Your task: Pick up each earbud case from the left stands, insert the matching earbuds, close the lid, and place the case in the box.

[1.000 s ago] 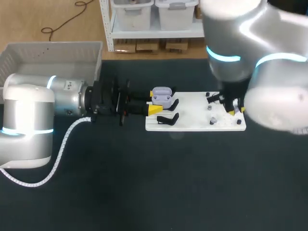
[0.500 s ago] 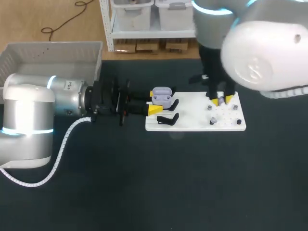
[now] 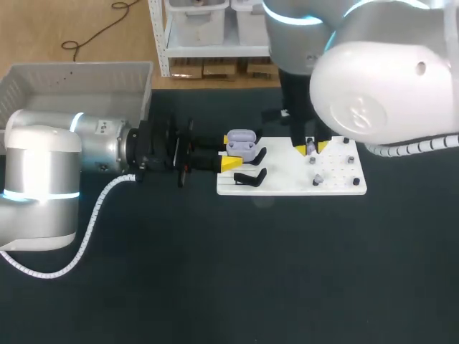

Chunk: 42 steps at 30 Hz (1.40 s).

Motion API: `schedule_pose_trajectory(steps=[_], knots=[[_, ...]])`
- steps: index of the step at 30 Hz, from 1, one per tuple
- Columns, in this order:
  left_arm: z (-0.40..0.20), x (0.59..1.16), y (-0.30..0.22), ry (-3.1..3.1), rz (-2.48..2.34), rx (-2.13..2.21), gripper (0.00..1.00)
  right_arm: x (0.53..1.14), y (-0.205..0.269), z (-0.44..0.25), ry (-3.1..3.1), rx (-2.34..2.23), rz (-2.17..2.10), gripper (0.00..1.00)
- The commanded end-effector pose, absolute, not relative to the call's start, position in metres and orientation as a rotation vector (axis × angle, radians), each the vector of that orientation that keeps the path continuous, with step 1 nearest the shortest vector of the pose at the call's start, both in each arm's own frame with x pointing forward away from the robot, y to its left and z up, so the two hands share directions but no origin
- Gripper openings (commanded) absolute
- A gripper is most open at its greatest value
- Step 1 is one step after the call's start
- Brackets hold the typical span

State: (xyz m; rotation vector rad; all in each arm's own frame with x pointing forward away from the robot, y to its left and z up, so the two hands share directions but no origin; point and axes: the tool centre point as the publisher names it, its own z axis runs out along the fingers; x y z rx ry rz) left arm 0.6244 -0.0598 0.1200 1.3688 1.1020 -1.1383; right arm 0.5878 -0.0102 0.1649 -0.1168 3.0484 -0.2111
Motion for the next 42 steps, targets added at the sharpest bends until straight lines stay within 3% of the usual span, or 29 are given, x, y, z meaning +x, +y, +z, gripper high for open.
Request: schedule_pose_trajectory(steps=[1,20,42], knots=[[0.119,0.623,-0.060,1.101,-1.134,1.365,0.00,0.586,-0.012,0.165,3.042,-0.116,-0.207,0.00],[0.114,0.622,-0.065,1.084,-1.136,1.376,0.00,0.602,0.020,0.183,3.000,0.620,-0.266,0.00],[0.112,0.620,-0.067,1.092,-1.132,1.362,0.00,0.596,0.027,0.185,2.993,0.748,-0.123,0.00]])
